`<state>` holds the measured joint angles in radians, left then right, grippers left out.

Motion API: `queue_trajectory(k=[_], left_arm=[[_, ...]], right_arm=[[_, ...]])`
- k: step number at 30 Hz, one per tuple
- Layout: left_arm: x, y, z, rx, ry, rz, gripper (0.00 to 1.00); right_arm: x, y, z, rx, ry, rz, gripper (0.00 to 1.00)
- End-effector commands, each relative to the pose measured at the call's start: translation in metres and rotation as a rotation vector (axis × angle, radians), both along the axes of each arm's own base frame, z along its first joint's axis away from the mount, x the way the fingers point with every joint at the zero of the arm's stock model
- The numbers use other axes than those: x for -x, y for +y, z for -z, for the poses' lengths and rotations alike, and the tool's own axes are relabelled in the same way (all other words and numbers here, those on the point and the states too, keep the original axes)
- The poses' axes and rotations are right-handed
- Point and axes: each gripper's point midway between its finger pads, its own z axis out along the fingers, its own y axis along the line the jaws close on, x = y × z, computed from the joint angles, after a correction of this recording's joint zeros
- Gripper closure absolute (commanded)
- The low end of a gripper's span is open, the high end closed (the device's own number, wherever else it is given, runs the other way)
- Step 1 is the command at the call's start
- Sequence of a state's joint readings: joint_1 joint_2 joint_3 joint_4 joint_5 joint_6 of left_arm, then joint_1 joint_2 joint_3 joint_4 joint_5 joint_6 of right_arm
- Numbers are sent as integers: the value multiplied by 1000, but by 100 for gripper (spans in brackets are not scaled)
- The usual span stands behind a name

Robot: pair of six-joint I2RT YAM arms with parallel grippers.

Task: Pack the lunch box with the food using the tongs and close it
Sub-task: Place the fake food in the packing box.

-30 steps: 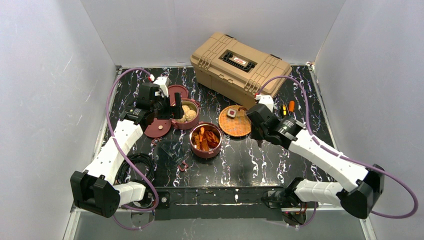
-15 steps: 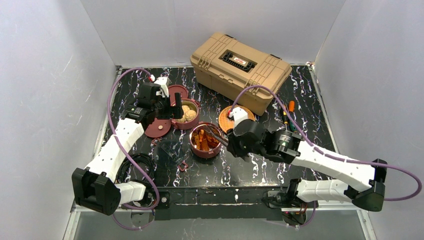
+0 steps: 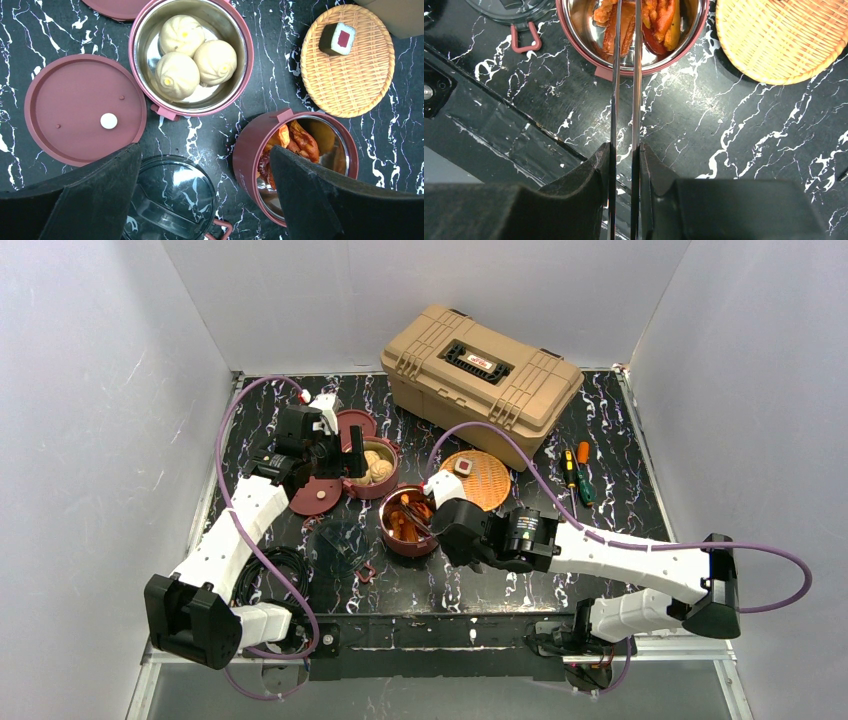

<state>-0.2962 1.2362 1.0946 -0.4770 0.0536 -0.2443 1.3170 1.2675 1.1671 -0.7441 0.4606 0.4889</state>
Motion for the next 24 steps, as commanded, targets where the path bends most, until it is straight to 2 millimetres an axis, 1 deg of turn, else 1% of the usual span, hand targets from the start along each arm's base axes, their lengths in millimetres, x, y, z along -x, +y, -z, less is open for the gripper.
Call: queue_trajectory(k=[1,4,6,10,15,20,24], left_arm=[[0,-1,-8,13,-12,8,1],[0,-1,-8,16,-13,8,1],[0,-2,-9,17,-14,10,1],[1,-2,-9,17,-15,10,1],[1,-2,-9,21,-13,12,1],[1,-2,-9,21,-13,12,1],[1,-2,-9,20,-13,11,1]], right_arm=[[-9,6,-21,-27,-58,21,87],[-8,7,-23,-35,-59,21,78],[-7,8,-26,-45,-59,17,76],[-4,9,-30,-75,-48,4,75],[1,11,-25,-78,-22,-12,74],[3,13,-20,-68,-10,-20,69],[2,12,-24,-81,-21,-12,67]])
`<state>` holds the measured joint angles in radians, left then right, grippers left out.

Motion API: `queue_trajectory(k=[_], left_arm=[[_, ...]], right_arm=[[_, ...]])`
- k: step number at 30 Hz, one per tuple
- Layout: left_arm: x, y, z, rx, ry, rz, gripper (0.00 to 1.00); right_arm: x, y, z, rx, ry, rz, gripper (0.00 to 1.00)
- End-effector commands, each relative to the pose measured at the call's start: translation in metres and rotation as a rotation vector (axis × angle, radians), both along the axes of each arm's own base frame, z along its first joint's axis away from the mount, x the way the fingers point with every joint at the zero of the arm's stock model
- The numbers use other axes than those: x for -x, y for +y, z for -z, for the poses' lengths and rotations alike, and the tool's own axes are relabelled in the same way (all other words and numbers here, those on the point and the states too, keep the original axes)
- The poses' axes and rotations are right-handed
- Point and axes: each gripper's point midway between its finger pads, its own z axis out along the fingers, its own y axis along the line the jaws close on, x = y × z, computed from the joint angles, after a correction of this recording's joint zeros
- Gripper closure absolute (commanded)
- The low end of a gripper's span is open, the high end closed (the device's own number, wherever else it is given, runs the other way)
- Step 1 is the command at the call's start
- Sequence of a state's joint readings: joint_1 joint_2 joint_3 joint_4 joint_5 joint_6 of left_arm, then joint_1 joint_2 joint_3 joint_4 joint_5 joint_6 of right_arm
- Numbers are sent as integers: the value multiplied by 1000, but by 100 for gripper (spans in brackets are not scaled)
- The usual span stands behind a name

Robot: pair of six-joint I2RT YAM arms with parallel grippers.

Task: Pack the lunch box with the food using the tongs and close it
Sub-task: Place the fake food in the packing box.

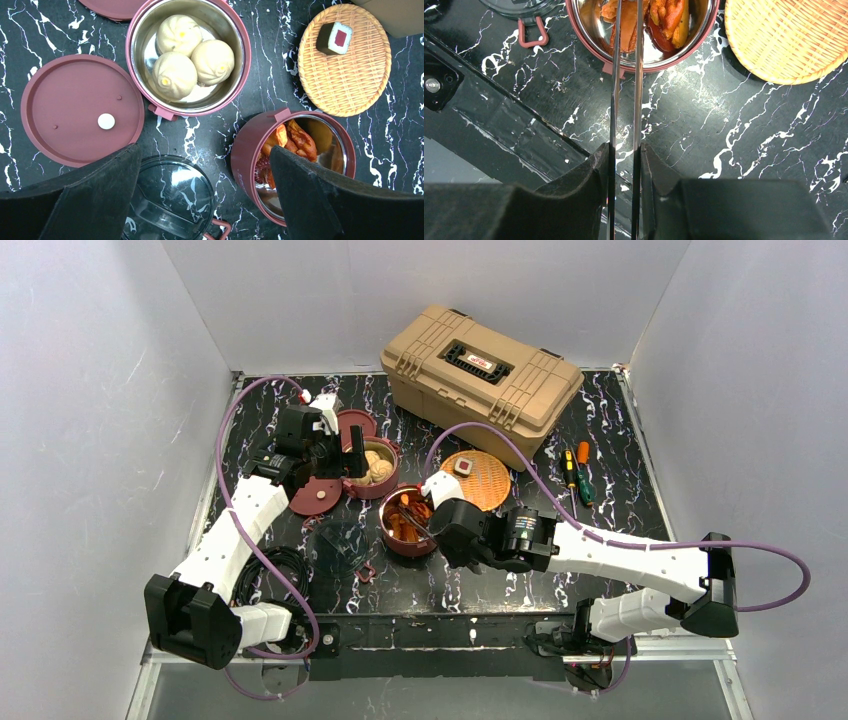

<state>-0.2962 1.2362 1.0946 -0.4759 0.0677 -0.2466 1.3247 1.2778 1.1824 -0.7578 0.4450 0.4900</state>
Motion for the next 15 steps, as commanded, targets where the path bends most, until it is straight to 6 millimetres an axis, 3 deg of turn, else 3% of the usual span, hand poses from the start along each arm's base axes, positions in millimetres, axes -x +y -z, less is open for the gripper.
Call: queue_trajectory(k=[1,10,15], left_arm=[[0,0,-9,9,-16,1,1],[0,0,-10,11,-18,4,1],[0,4,-12,2,-34,-13,1]], right_arm=[[-3,9,-25,-92,-38,7,65],[-4,6,-38,-146,-55,28,59],[-8,5,-61,-218,-84,53,60]])
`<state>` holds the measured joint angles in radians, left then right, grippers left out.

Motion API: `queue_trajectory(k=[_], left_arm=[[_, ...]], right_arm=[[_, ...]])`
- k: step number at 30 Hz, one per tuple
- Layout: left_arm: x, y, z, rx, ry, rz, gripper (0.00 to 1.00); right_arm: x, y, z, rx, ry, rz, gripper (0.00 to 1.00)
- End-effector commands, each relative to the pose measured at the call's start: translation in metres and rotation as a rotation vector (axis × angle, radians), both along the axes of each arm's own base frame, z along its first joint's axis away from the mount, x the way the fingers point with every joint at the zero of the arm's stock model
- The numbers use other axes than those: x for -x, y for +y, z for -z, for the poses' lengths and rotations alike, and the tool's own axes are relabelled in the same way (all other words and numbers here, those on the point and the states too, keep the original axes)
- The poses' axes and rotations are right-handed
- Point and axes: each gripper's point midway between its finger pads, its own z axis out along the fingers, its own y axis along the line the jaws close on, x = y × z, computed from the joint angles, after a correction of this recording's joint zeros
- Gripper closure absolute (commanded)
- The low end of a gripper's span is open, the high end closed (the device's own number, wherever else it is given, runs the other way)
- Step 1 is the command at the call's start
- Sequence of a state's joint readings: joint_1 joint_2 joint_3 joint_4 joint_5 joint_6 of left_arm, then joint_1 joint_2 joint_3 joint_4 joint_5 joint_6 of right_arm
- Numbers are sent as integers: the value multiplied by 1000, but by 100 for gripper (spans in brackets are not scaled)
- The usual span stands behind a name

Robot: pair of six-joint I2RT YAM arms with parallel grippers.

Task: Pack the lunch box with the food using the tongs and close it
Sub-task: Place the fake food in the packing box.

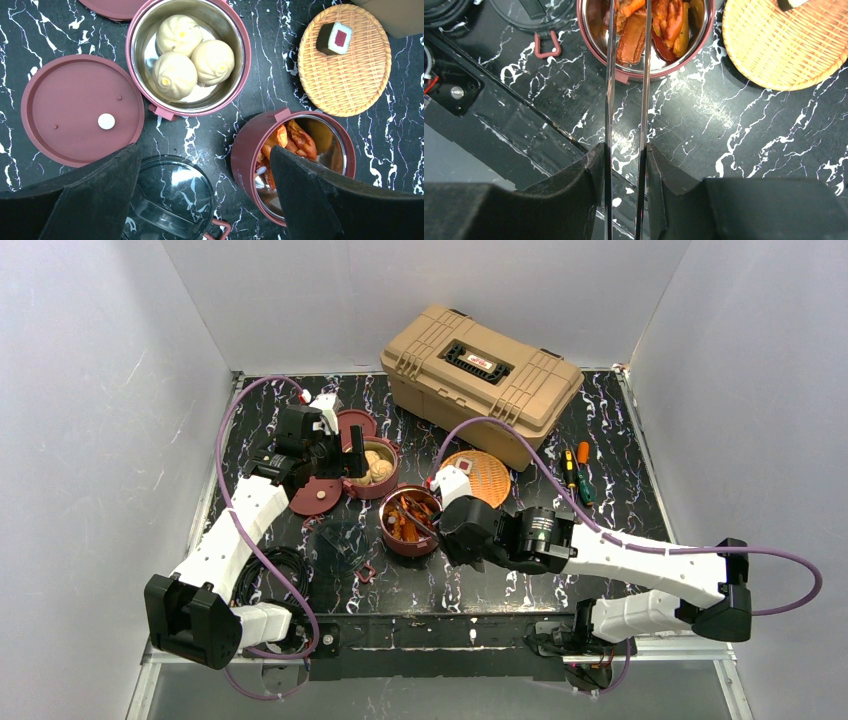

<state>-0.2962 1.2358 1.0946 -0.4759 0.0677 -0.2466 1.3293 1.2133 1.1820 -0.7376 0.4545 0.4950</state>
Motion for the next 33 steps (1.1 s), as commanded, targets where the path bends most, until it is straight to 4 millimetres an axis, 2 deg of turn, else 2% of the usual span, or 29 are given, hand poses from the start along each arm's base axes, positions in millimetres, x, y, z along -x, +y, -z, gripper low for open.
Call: queue_trajectory(k=[1,7,12,18,26,33], left_arm=[[0,5,-15,1,-50,-19,1],[1,12,-23,-6,-109,-43,1],[0,11,-21,-4,-102,-44,1],[0,9,-21,3,-94,-36,1],[0,8,-20,0,-84,-33,1],[0,7,-19,3,-78,-25,1]], right_arm=[[-13,2,-44,-148,-69,84,61],[-38,-41,-69,-183,-149,362,61],[-52,-66,-66,-193,-135,512,57],[-72,-72,-40,-201,-44,559,56],[-101,-75,4,-92,40,582,55],[-123,-70,27,-77,74,603,51]])
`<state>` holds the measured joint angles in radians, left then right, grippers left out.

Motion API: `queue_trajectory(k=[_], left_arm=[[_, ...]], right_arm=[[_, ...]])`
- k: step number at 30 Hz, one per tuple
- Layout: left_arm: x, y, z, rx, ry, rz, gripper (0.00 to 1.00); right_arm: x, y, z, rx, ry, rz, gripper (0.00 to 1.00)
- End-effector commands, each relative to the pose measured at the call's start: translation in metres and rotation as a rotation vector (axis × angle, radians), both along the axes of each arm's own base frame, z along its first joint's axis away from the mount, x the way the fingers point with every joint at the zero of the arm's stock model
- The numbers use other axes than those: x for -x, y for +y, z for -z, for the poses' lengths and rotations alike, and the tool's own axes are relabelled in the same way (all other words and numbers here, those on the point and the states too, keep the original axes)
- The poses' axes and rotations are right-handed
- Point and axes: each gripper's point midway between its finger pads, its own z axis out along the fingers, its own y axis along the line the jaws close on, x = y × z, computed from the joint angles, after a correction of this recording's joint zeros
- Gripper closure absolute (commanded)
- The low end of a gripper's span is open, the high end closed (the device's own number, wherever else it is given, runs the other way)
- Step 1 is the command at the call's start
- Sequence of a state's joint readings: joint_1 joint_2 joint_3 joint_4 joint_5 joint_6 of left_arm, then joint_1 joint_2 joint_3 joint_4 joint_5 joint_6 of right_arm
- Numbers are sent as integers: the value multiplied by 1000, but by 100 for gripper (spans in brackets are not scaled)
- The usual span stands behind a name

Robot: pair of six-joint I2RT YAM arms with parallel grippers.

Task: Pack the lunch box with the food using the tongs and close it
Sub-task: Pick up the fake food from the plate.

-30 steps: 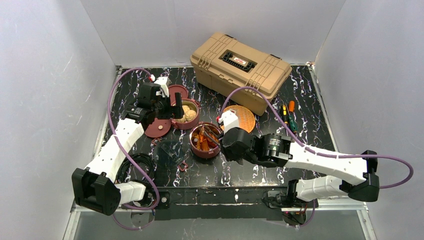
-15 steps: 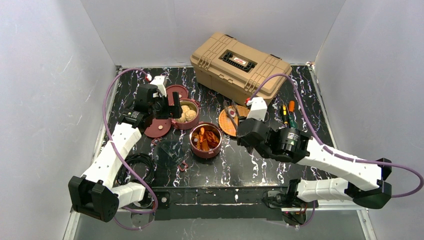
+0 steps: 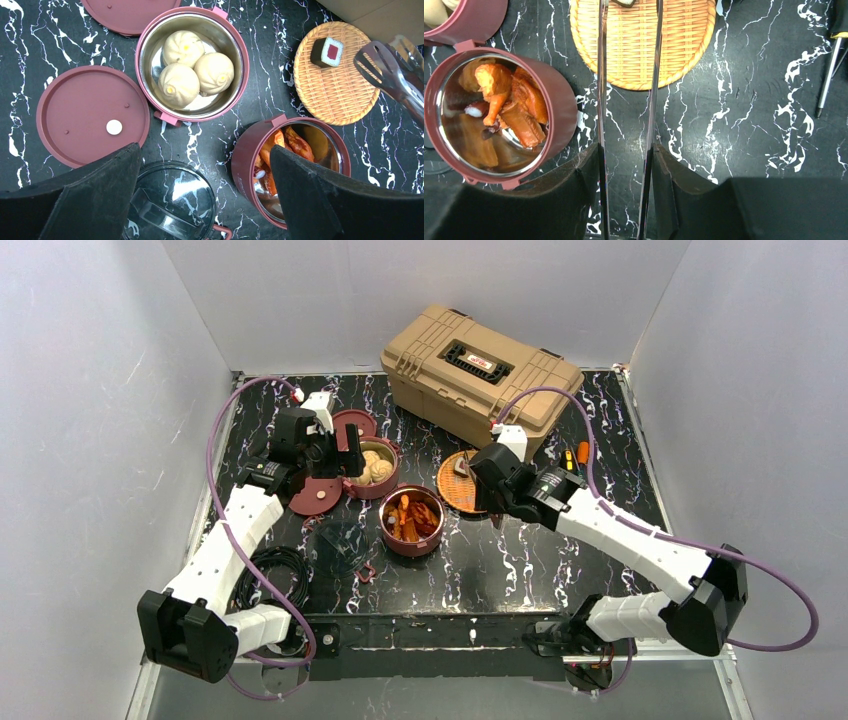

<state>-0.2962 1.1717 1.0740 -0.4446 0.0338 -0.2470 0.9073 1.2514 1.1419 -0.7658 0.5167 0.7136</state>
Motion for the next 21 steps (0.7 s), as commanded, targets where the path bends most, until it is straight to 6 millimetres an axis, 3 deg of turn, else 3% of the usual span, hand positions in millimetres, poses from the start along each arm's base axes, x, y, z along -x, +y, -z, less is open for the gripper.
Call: queue_trajectory(k=[1,11,21], left_arm=[[0,1,-2,1,0,0,1],[-1,-2,0,6,12,10,1],[-1,-3,2,6,22,14,1]], right_arm=[[-17,12,3,-47,-17,-9,51],[-26,23,16,-54,5,-19,48],[-27,18,24,-14,17,4,47]])
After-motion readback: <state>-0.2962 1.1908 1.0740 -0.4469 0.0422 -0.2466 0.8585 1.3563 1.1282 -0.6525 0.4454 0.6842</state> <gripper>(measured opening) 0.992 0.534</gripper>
